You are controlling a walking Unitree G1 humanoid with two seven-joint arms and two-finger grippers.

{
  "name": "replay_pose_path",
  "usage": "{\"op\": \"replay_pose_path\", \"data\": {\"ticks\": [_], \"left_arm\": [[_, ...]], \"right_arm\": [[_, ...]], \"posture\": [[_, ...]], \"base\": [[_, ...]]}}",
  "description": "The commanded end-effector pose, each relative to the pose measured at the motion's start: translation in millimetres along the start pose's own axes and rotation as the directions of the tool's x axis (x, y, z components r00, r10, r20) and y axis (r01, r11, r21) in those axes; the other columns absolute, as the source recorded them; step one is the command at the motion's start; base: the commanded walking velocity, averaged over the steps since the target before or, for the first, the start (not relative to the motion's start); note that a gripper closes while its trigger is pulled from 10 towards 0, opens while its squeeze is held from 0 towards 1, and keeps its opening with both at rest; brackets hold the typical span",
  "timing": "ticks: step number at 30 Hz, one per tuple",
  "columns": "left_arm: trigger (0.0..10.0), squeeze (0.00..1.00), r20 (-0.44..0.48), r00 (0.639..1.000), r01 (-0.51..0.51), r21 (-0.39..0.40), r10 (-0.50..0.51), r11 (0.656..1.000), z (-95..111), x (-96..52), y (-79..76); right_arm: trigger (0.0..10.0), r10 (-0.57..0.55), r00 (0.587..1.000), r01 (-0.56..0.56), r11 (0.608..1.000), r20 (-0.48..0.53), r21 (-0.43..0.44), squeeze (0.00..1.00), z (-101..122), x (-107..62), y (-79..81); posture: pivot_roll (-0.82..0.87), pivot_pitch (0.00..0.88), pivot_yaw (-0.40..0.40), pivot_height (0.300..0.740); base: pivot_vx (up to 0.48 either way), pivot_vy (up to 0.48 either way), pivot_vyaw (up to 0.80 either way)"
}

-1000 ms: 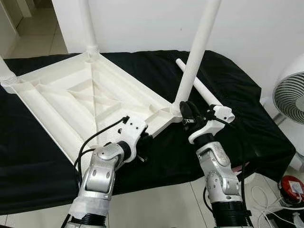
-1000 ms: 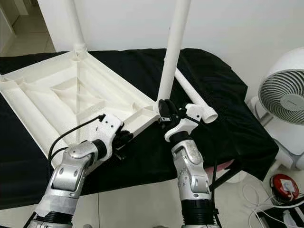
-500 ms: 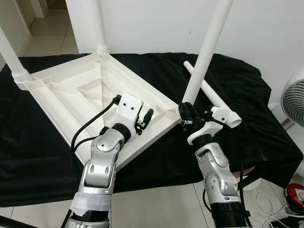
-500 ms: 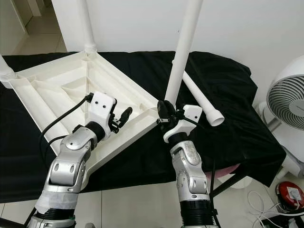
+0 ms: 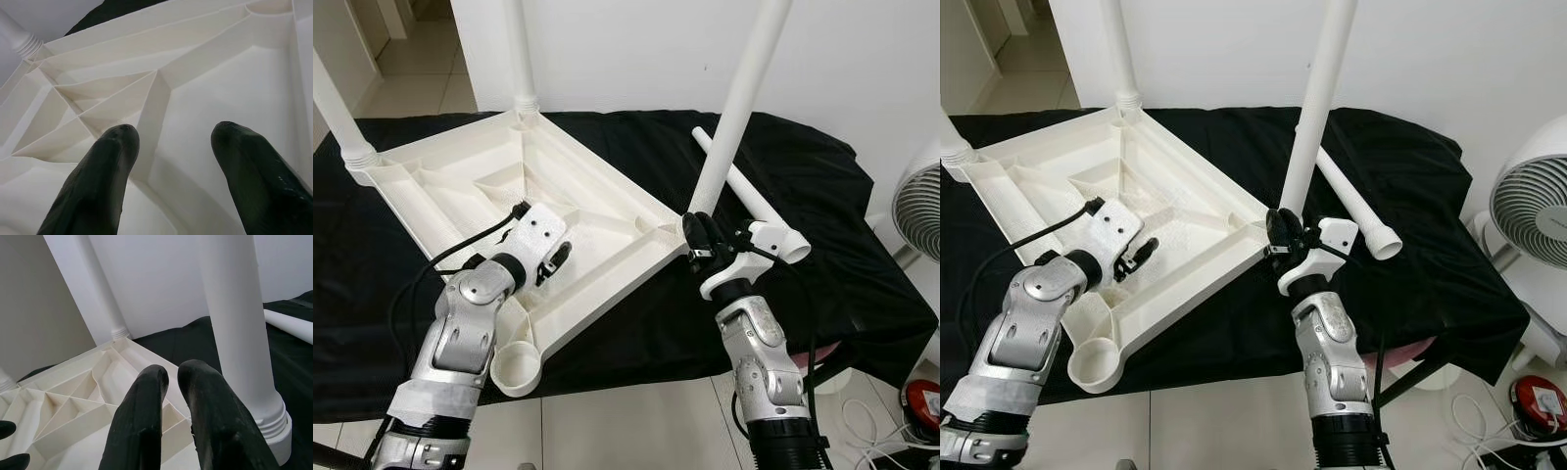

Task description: Building children table

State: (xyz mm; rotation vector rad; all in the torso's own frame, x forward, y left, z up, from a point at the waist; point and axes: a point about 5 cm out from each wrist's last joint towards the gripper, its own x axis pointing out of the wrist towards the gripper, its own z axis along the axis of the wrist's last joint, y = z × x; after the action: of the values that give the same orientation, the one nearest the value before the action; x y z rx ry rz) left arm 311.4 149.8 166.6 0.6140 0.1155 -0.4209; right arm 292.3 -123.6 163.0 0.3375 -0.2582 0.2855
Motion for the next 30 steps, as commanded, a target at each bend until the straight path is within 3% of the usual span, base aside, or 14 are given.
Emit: {"op": "replay_pose_path", "data": {"ticks": [1,6,7,8,11,14,30], "left_arm": [[10.0,0.0,-0.028,0.999,-0.027,0.081,0.03,0.996,-6.7,-1.9,-2.0],[10.0,0.0,-0.033,0.999,0.0,0.103,0.003,0.995,-7.3,-2.9,-4.6],[10.0,0.0,-0.044,0.997,0.072,0.124,-0.067,0.99,-8.5,-4.9,-13.4],[10.0,0.0,-0.044,0.997,0.072,0.124,-0.067,0.99,-8.5,-4.9,-13.4],[10.0,0.0,-0.073,0.969,0.247,0.172,-0.238,0.954,-12.0,-9.5,-39.6],[10.0,0.0,-0.072,0.953,0.301,0.173,-0.293,0.938,-11.7,-10.1,-50.2],[10.0,0.0,-0.005,0.943,0.33,0.15,-0.333,0.932,8.2,6.3,-83.8]], "right_arm": [[10.0,-0.013,1.0,0.013,1.0,0.004,-0.001,0.0,-0.5,-0.5,-1.9],[10.0,-0.012,1.0,0.012,1.0,0.005,-0.001,0.0,-0.3,-0.1,-1.6],[10.0,-0.009,1.0,0.009,1.0,0.004,-0.004,0.0,-0.1,0.3,-1.5],[10.0,-0.009,1.0,0.009,1.0,0.004,-0.004,0.0,-0.1,0.3,-1.5],[10.0,-0.007,1.0,0.007,1.0,0.006,-0.008,0.0,1.0,0.6,-1.8],[10.0,-0.009,1.0,0.009,1.0,0.009,-0.007,0.0,1.7,0.7,-2.1],[10.0,-0.015,1.0,0.015,1.0,0.016,-0.008,0.0,2.7,-0.4,-1.7]], "posture": [[-0.05,0.005,-0.018,0.74],[-0.05,0.006,-0.017,0.74],[-0.05,0.007,-0.02,0.74],[-0.05,0.007,-0.02,0.74],[-0.06,0.006,-0.019,0.74],[-0.06,0.005,-0.019,0.74],[-0.08,0.005,-0.006,0.74]], "base": [[0.0,0.0,0.0],[0.0,0.0,0.0],[0.0,0.0,0.0],[0.0,0.0,0.0],[0.0,0.0,0.0],[0.0,0.0,0.0],[0.0,0.0,0.0]]}}
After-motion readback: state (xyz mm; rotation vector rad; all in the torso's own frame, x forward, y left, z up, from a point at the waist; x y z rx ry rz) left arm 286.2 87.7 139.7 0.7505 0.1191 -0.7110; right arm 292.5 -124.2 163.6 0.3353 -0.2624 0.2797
